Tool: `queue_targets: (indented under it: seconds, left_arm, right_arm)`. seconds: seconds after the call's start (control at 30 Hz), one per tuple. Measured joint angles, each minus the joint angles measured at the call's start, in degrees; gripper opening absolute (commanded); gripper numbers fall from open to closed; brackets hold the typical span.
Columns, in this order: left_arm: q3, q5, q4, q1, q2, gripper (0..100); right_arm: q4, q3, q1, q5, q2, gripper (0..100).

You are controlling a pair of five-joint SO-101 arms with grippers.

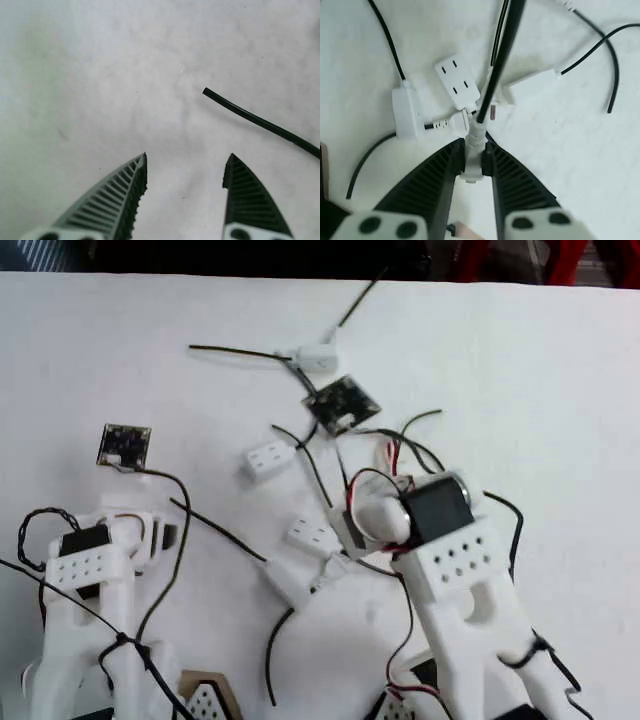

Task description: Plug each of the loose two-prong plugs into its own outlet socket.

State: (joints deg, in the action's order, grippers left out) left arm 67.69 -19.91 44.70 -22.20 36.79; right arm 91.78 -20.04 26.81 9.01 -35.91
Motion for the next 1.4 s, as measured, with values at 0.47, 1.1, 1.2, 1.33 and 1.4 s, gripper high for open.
queue_targets:
  seconds: [0.47, 1.1, 1.2, 1.33, 1.4]
  left_arm:
    - [-18.7, -8.0, 8.5, 11.2, -1.3, 35]
    - [-80.4, -22.3, 27.8, 26.5, -66.2, 34]
    - [-89.8, -22.5, 31.7, 27.2, -74.3, 26]
    - [-99.9, -22.5, 37.4, 28.7, -82.1, 14]
    - [-103.5, -22.5, 40.5, 29.6, -84.5, 13]
  right_arm:
    - [-31.8, -26.6, -7.2, -6.2, -8.6, 1.7]
    - [-45.3, -35.4, -15.1, -13.2, -8.6, 1.7]
    - [-45.3, -35.4, -15.1, -13.2, -8.6, 1.7]
    - [-45.3, -35.8, -15.1, -13.2, -8.7, 1.7]
    - [-45.3, -35.8, -15.1, -13.2, -8.7, 1.7]
